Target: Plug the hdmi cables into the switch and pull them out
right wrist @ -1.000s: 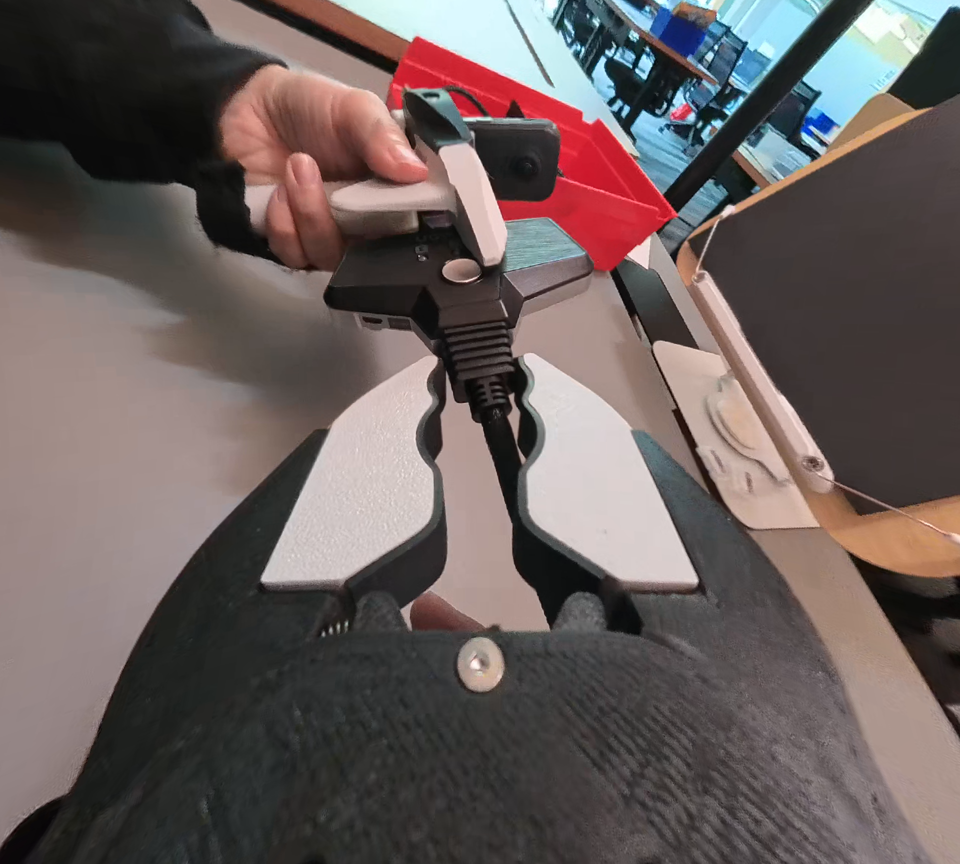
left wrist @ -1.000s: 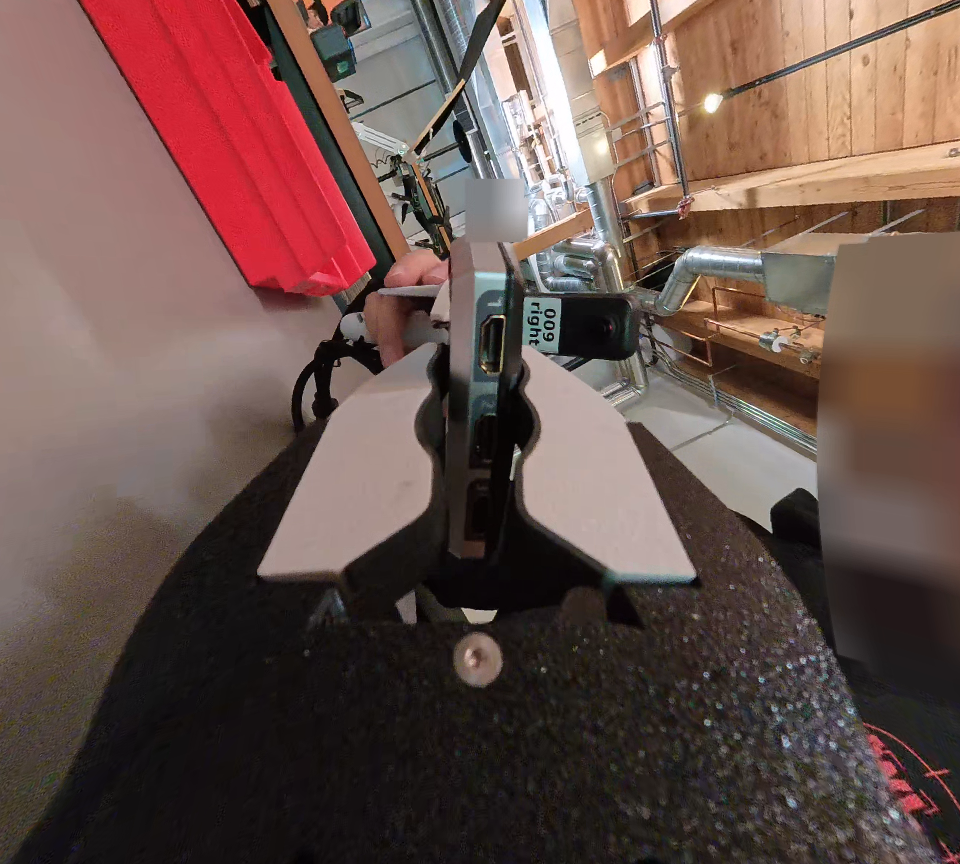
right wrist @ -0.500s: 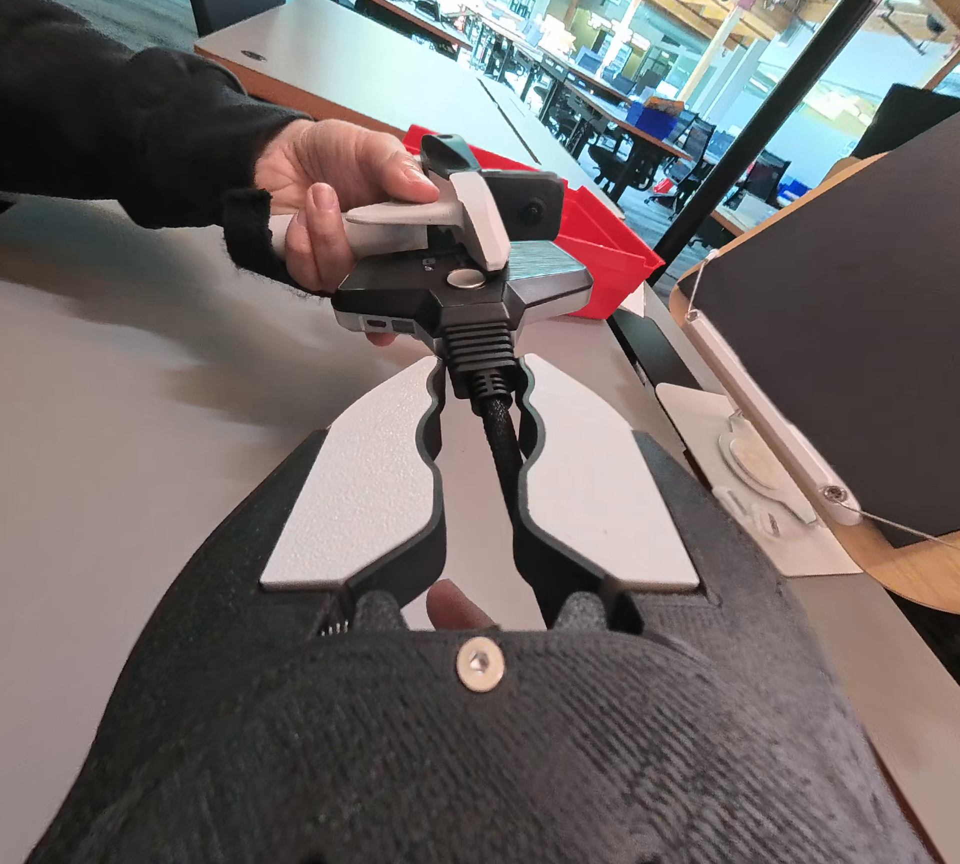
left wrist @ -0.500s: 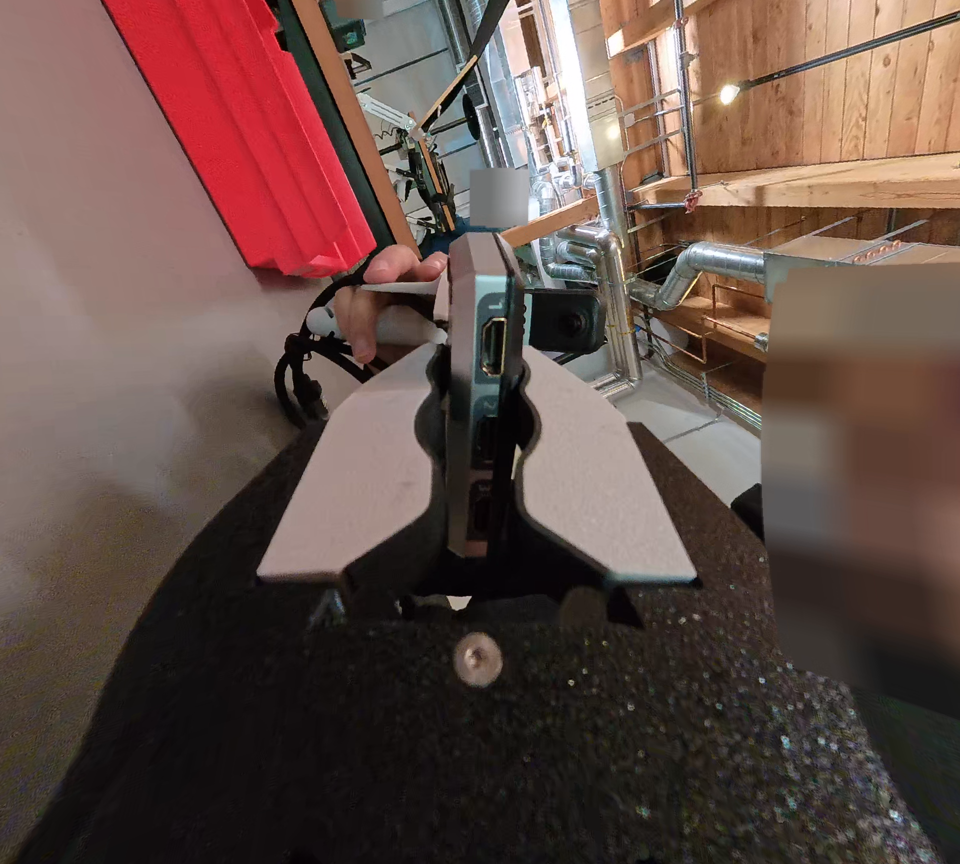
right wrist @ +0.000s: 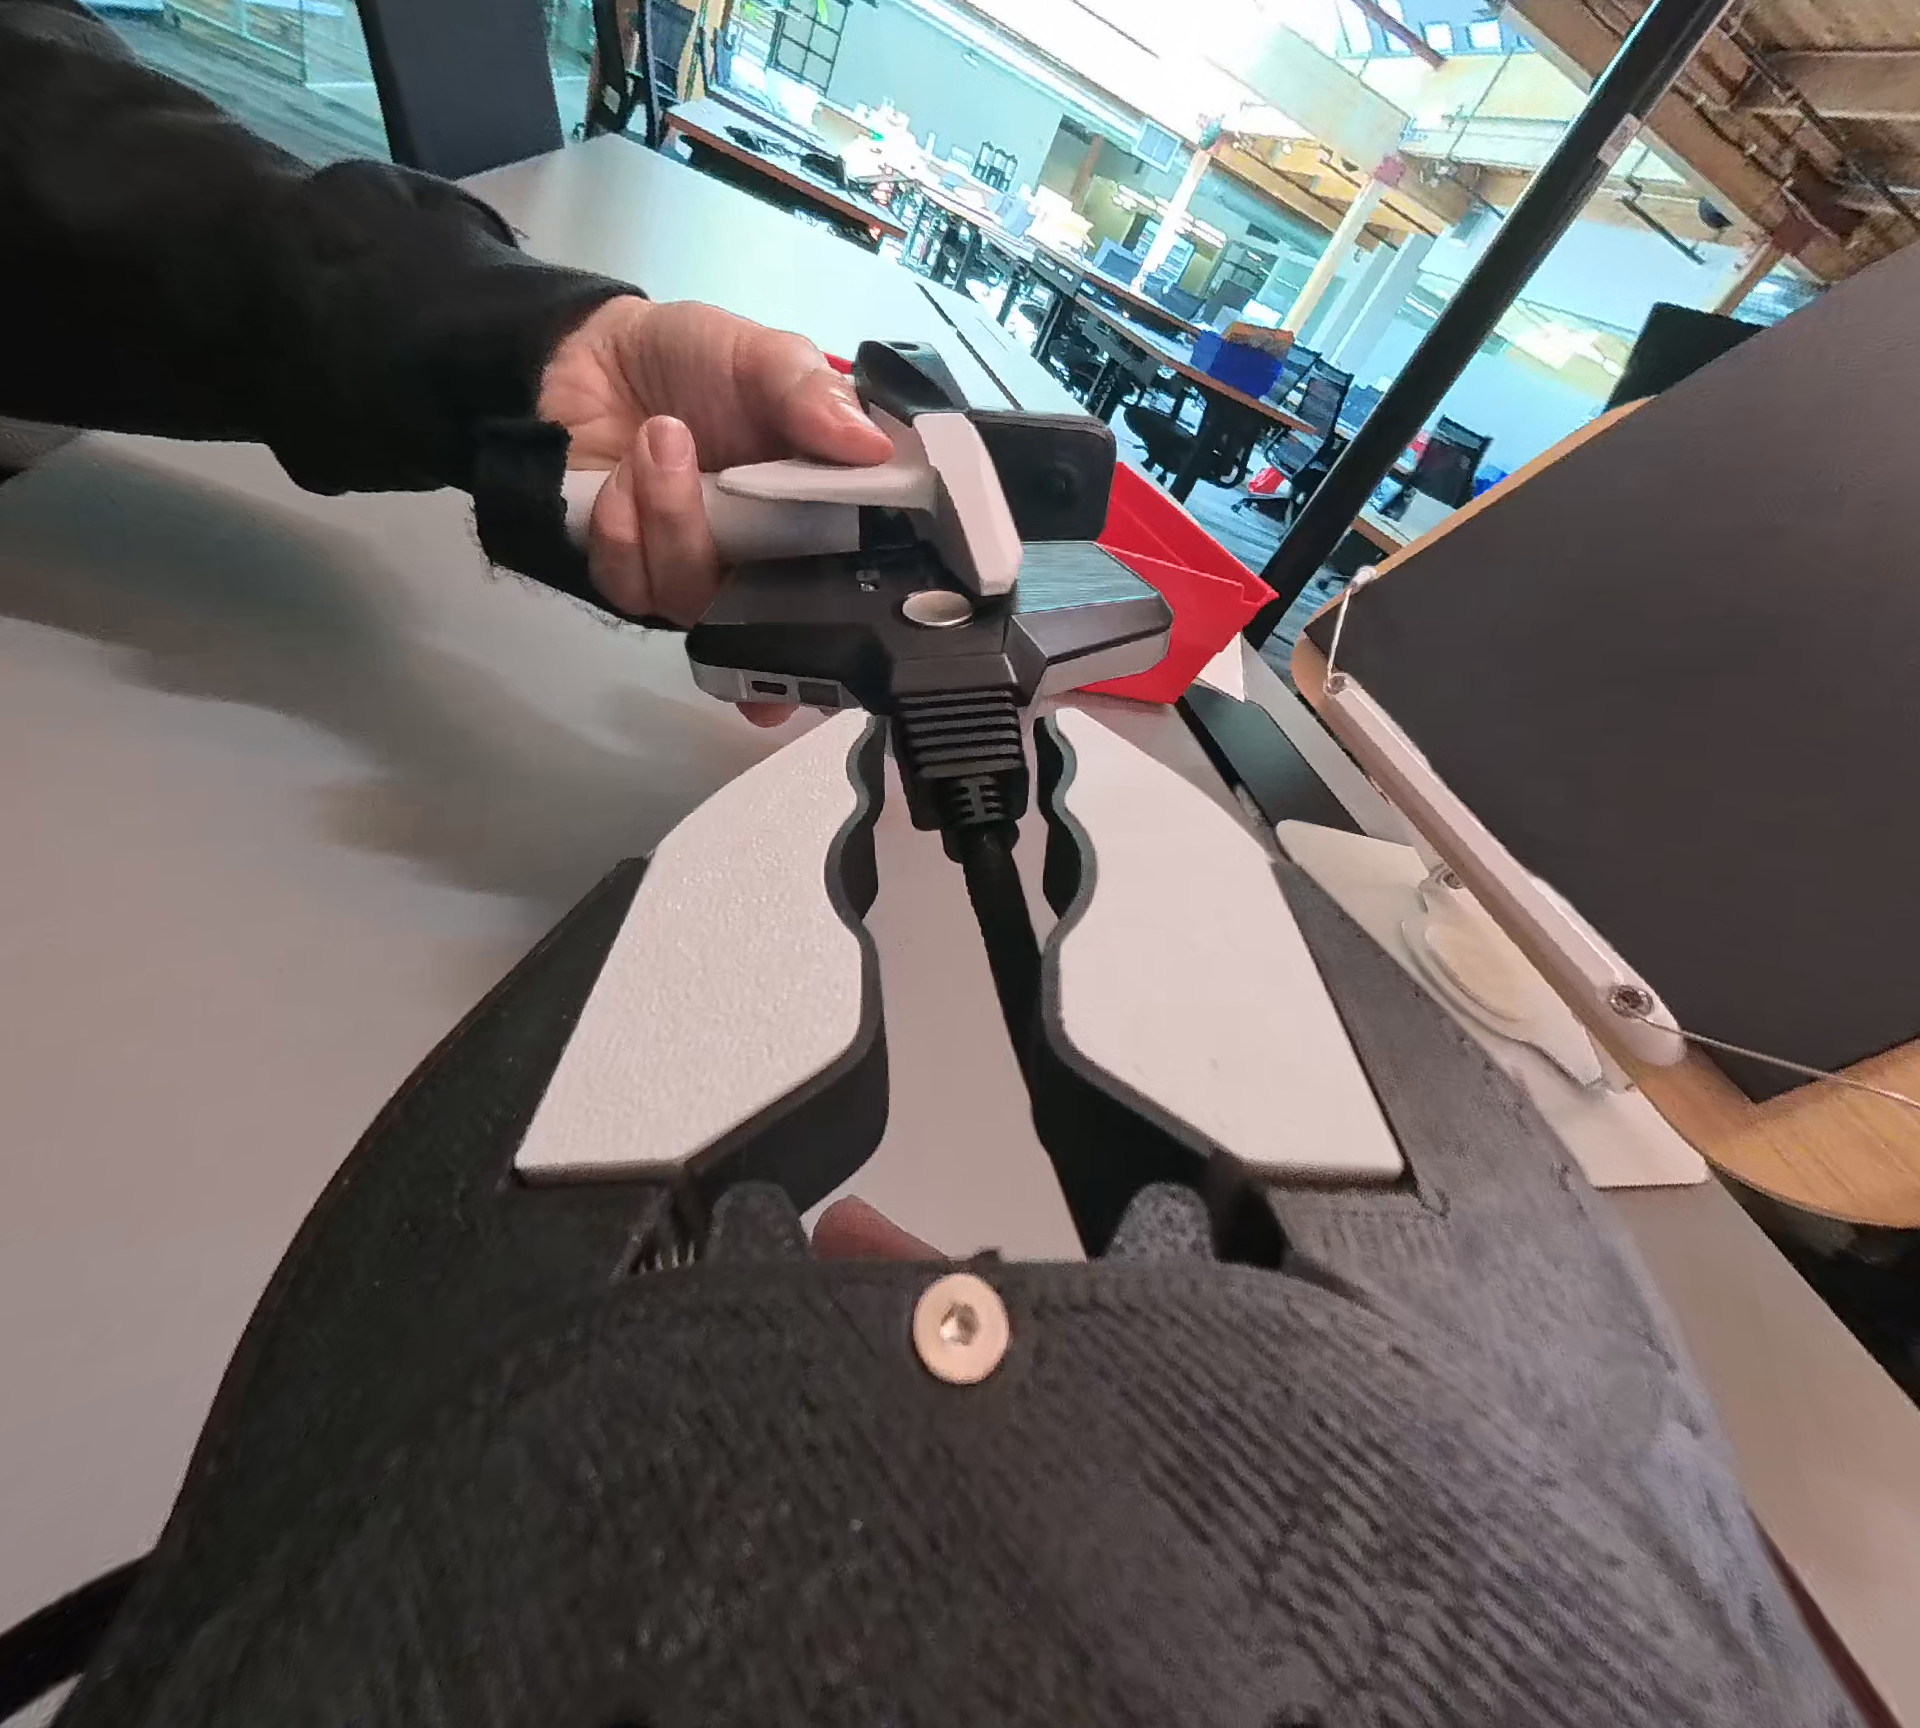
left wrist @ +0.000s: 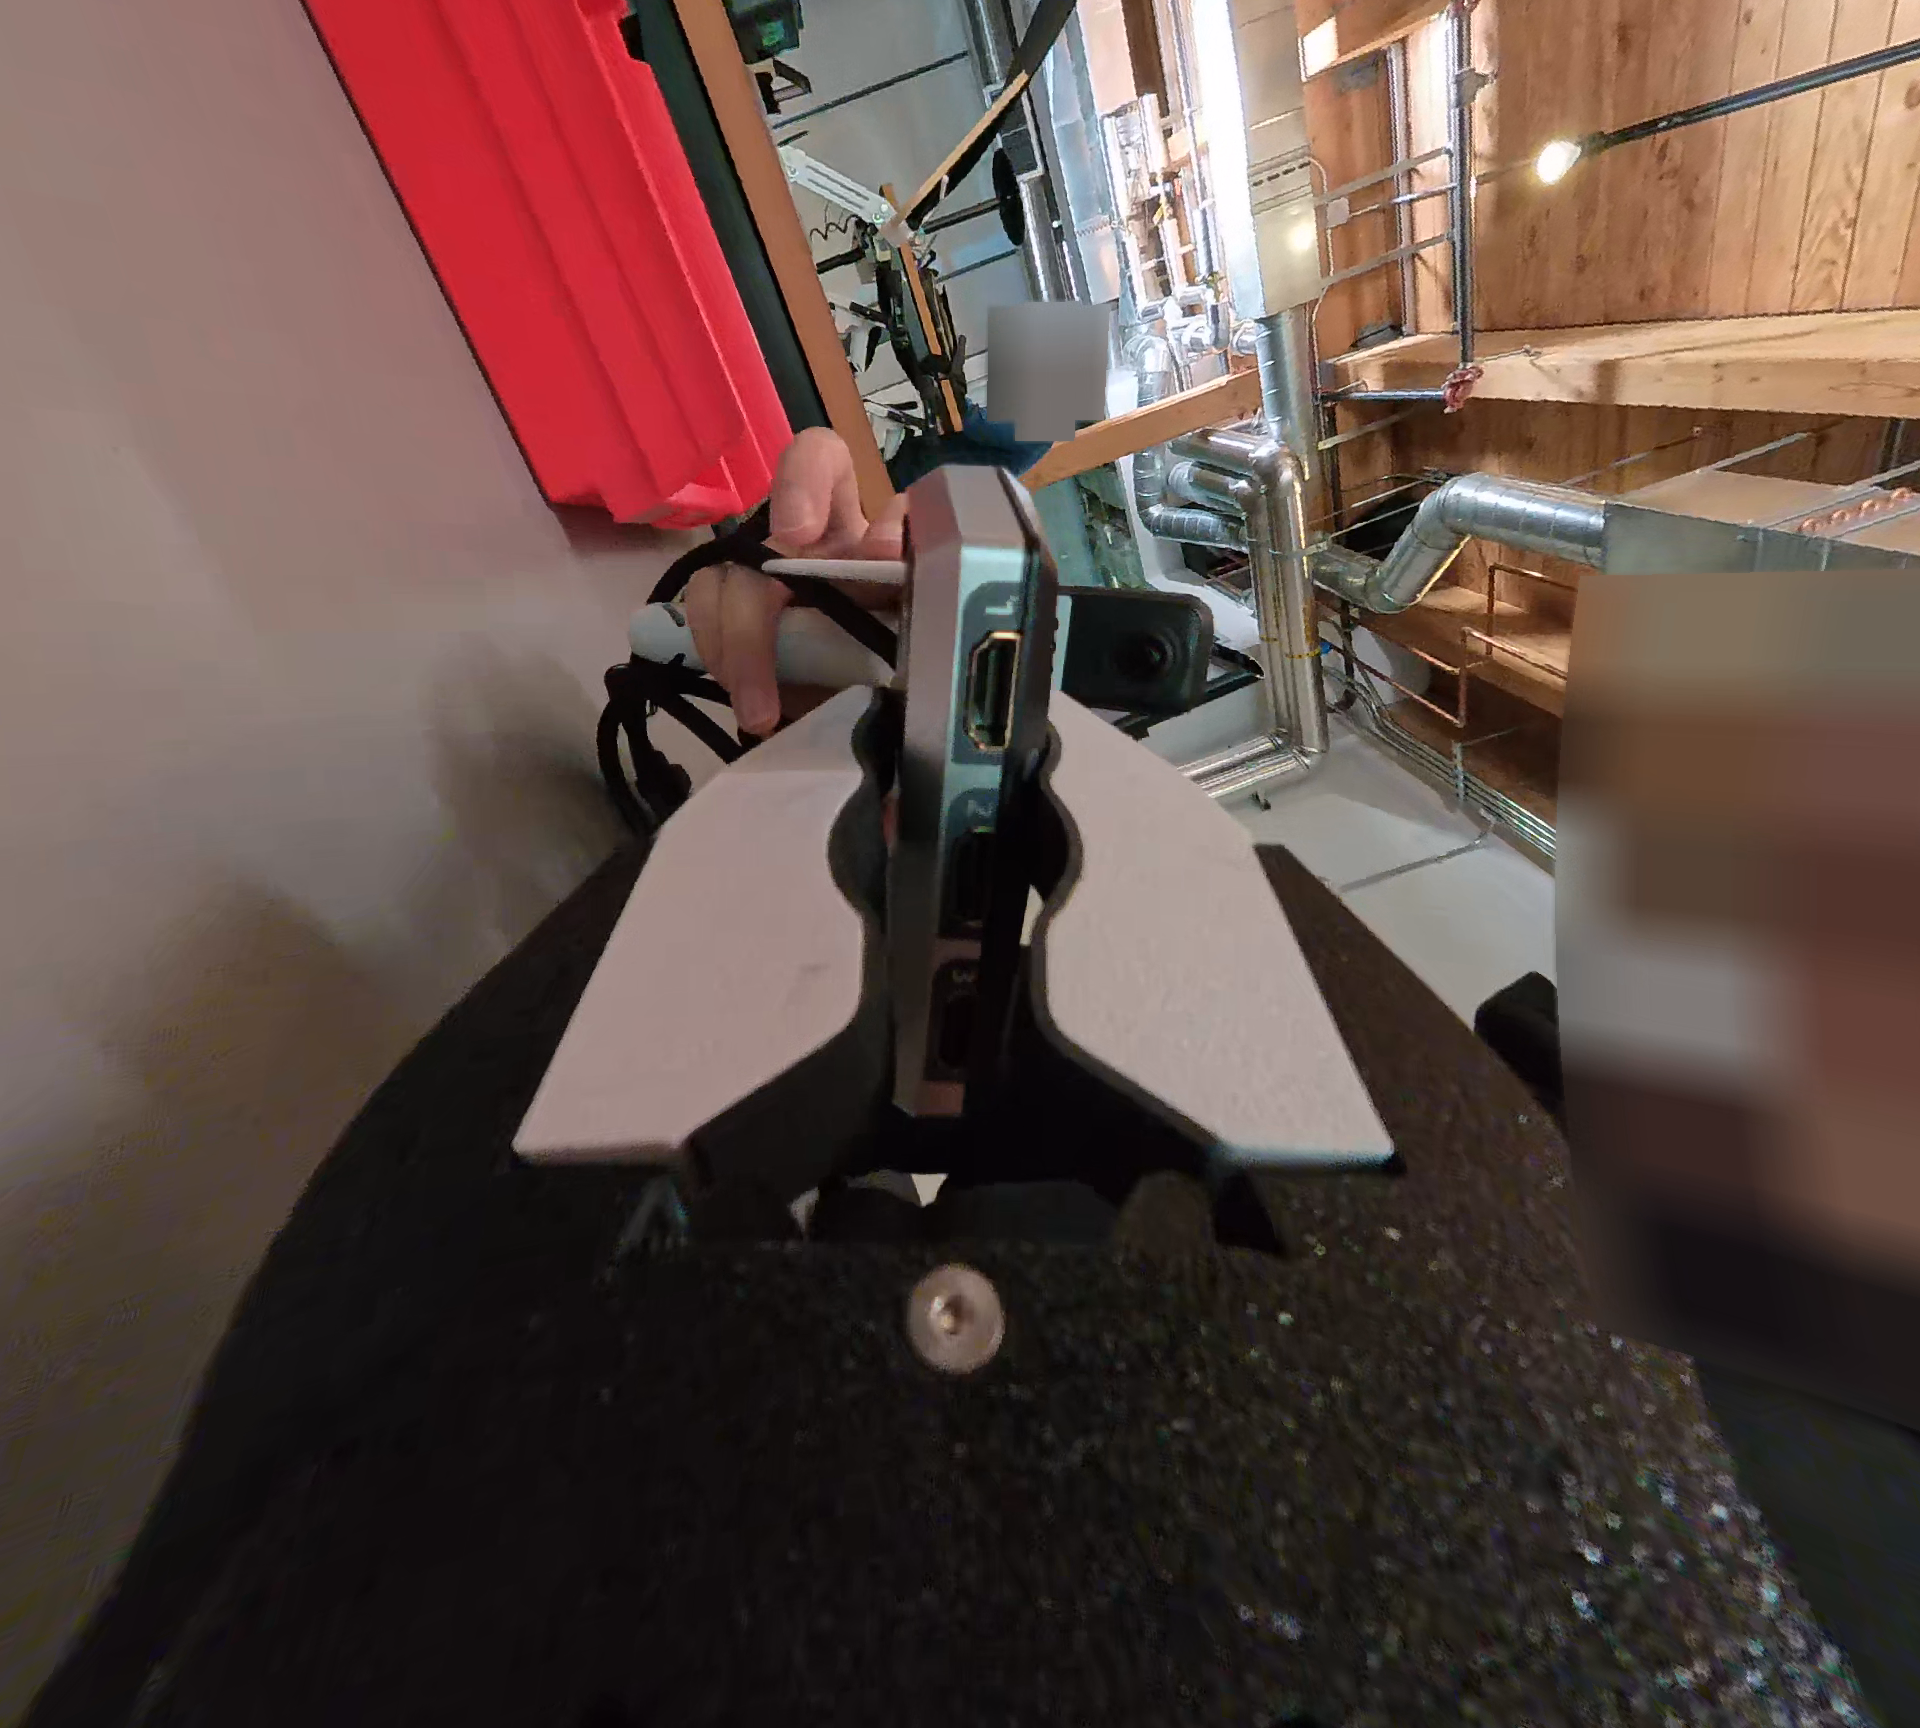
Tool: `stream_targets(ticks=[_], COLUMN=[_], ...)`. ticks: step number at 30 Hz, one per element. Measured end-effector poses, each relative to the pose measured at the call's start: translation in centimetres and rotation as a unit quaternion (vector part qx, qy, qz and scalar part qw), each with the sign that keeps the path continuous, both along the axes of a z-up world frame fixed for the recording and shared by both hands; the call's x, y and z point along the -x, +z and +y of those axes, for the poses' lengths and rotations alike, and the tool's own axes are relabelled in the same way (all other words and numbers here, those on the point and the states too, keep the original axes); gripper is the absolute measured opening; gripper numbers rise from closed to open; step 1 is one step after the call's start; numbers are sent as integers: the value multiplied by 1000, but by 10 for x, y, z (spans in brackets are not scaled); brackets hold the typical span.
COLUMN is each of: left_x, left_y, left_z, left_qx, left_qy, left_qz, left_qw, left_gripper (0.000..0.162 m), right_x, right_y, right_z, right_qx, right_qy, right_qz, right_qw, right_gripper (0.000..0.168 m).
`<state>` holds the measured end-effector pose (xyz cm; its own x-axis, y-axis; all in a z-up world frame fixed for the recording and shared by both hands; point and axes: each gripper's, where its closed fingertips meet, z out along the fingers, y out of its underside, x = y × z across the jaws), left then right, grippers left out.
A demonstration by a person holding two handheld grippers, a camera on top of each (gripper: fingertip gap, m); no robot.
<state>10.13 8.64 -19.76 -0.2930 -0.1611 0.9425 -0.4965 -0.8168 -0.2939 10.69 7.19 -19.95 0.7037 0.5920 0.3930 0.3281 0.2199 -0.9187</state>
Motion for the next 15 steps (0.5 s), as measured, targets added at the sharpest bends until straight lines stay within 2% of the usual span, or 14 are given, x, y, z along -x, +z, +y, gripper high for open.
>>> stream_targets(ticks=[10,15], left_x=[3,5], left_y=[-7,-6], left_z=[-4,-7], left_qx=[16,10], left_qy=[-12,-17], left_qz=[10,12], left_qw=[1000,1000], left_gripper=[22,23], right_x=[7,9], right_y=[-6,-7], right_z=[-5,-7], right_qx=[5,21], right_qy=[22,35], right_qz=[25,43], right_qw=[999,998], right_gripper=[28,23])
